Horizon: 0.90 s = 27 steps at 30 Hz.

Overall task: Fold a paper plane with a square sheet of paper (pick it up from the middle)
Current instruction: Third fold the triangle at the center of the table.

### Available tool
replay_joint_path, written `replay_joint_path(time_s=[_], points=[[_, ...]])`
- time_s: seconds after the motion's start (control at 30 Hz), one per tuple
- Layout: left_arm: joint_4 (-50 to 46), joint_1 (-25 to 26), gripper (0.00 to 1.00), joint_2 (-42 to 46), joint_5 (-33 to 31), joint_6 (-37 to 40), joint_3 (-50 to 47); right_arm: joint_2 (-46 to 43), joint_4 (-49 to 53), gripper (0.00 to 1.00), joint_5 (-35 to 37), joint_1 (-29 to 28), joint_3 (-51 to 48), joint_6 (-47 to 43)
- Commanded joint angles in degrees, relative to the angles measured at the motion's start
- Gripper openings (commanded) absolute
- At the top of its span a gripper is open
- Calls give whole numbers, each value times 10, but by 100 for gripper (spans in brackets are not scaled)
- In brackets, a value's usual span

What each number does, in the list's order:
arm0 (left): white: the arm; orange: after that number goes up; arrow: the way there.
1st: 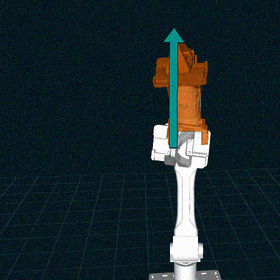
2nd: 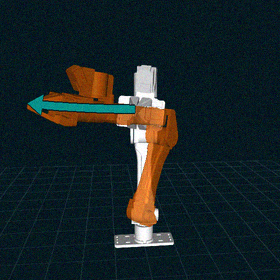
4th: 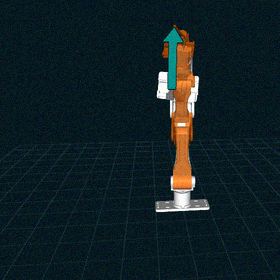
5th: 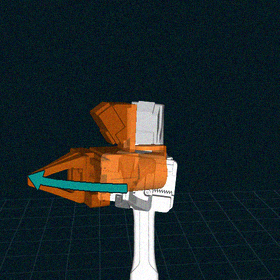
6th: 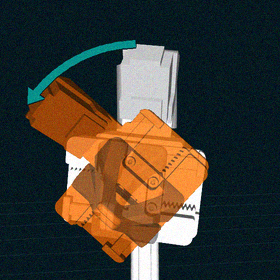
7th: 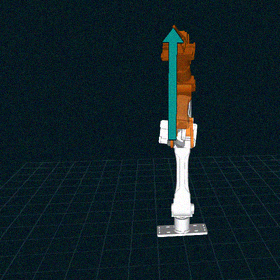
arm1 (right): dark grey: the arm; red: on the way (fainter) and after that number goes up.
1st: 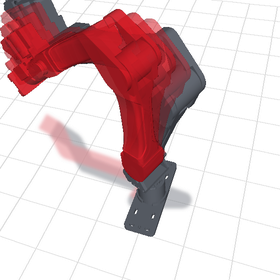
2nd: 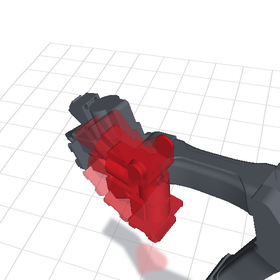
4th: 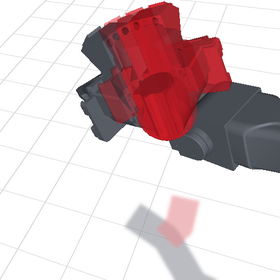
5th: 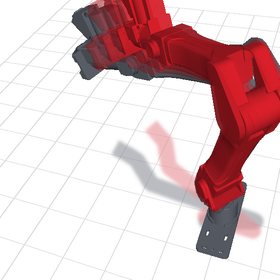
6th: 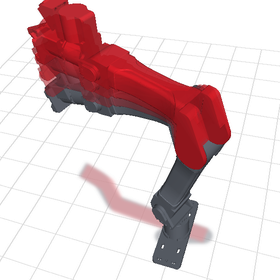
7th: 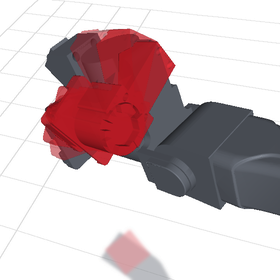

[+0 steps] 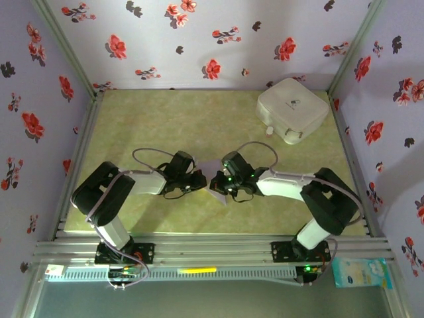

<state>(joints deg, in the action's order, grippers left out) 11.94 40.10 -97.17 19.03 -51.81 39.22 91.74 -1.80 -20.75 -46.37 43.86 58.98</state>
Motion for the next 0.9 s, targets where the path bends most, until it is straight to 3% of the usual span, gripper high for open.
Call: replay_joint_path(time_s=[0.0, 0.23, 0.43, 0.63, 0.87], points=[[-61, -4, 4, -21, -33, 22, -8, 38, 5, 1, -11, 3, 14, -6], [-72, -5, 3, -26, -33, 31, -7, 80, 16, 0, -7, 3, 17, -18], [-76, -10, 2, -24, -35, 33, -12, 43, -32, 0, -15, 3, -46, 12], [-76, -10, 2, -26, -35, 33, -11, 29, -36, 0, -24, 4, -7, 5], [-65, -10, 2, -30, -32, 27, -16, 84, -42, 0, -22, 3, 10, 2]])
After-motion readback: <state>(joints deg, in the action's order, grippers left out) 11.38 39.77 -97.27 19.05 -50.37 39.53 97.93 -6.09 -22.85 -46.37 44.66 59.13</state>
